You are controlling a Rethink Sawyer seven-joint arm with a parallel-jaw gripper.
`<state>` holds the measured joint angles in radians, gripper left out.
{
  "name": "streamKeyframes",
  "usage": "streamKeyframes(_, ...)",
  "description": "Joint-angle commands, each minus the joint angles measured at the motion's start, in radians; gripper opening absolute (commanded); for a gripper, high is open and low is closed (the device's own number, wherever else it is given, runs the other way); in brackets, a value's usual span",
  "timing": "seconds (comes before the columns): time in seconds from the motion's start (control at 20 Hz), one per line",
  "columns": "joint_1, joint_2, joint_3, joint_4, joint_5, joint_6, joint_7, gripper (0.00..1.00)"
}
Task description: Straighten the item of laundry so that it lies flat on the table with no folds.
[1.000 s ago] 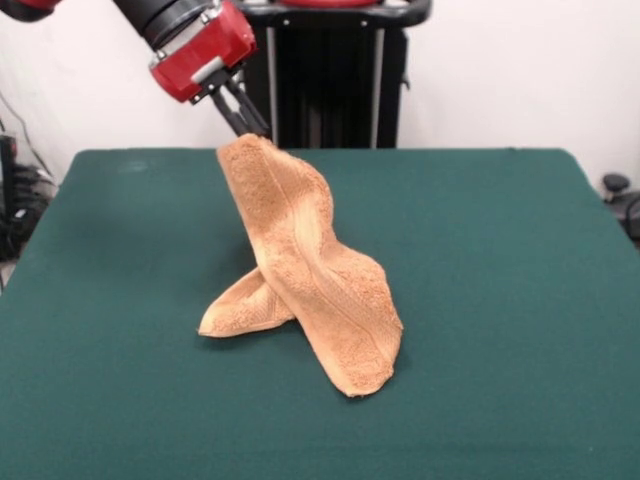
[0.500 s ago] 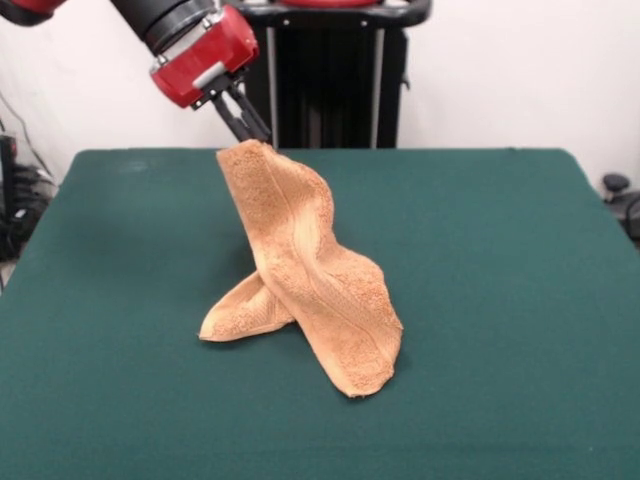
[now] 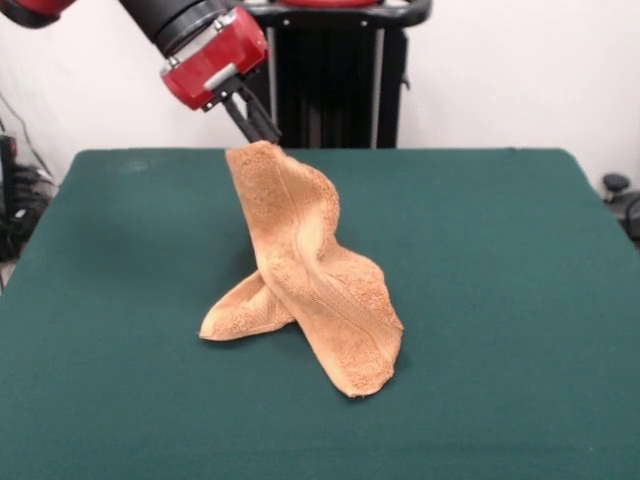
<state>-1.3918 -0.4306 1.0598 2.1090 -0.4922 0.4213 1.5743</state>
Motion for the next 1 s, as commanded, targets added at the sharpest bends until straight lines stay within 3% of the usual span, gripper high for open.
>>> streamKeyframes(0.05, 0.088, 0.063, -0.026, -0.097, 0.028, 0.058, -0.006, 0.00)
streamKeyframes(0.6, 0.094, 0.154, -0.033, -0.182, 0.024, 0.119, -0.091, 0.00)
streamKeyframes(1.0, 0.093, 0.171, -0.023, -0.210, 0.020, 0.153, -0.106, 0.00)
